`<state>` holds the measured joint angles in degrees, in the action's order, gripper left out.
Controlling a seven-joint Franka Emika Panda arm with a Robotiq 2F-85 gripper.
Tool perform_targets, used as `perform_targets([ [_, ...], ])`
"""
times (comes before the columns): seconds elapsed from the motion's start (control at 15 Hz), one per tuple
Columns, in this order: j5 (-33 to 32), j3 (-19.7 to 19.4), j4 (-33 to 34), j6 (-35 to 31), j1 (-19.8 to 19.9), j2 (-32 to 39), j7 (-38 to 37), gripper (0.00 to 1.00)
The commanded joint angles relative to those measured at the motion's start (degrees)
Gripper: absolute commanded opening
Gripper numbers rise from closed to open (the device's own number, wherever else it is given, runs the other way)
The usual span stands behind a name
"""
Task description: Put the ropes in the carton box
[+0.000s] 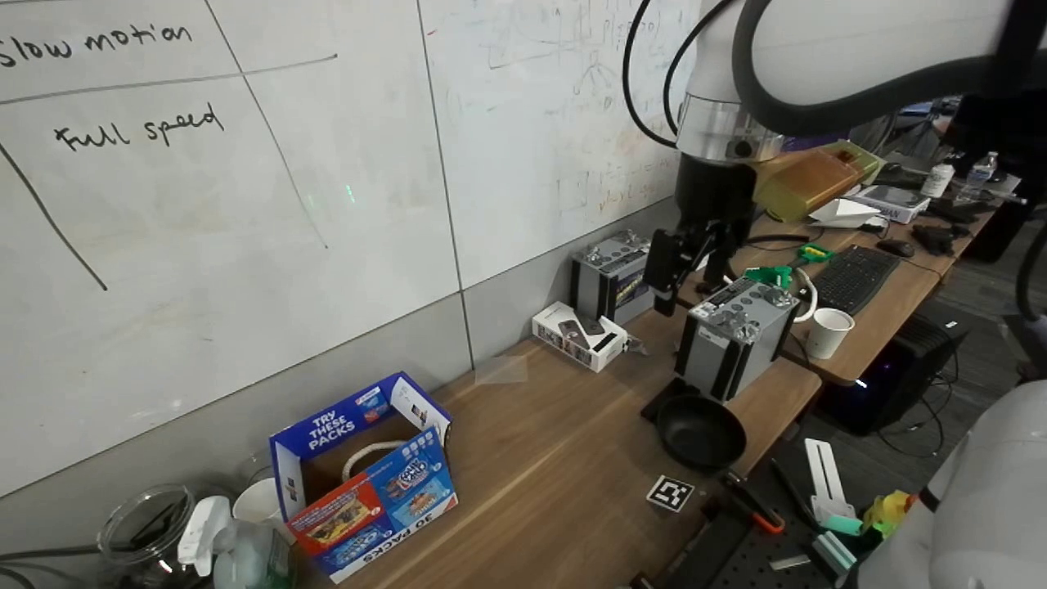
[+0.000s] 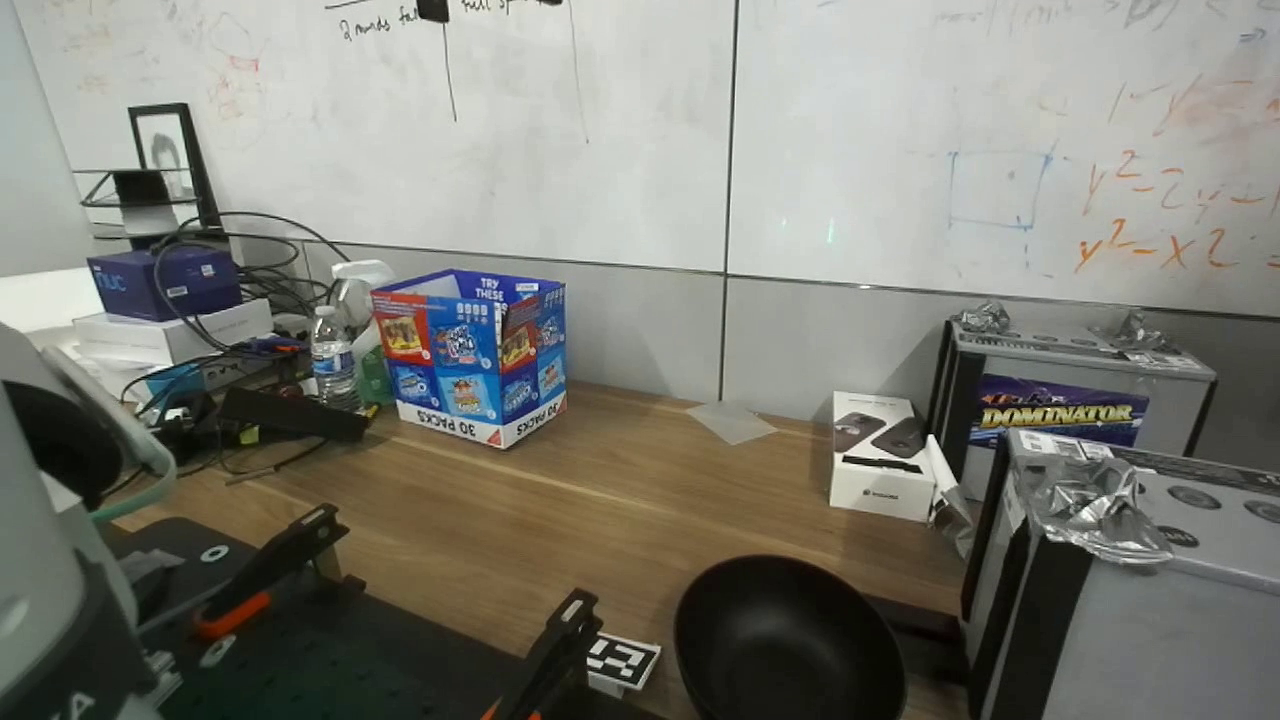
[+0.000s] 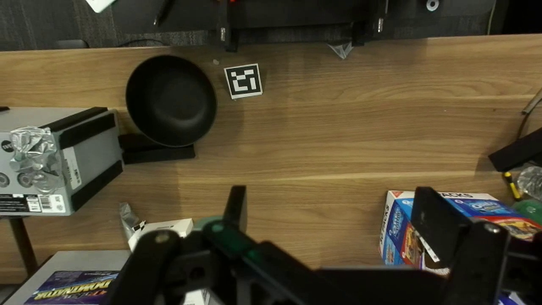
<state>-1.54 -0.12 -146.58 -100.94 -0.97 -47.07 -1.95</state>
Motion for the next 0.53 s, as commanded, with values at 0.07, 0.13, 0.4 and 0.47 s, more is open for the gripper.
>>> perform_targets([
  [0.07, -0.1, 0.5, -2.2, -1.4, 1.4, -2.8, -1.4, 1.0],
  [0.13, 0.2, 0.3, -0.8, 0.1, 0.6, -0.3, -0.2, 1.0],
  [0.4, 0.2, 0.3, -1.3, 0.0, 1.0, -0.9, -0.7, 1.0],
  [0.47, 0.2, 0.3, -1.3, 0.0, 1.0, -1.0, -0.8, 1.0],
])
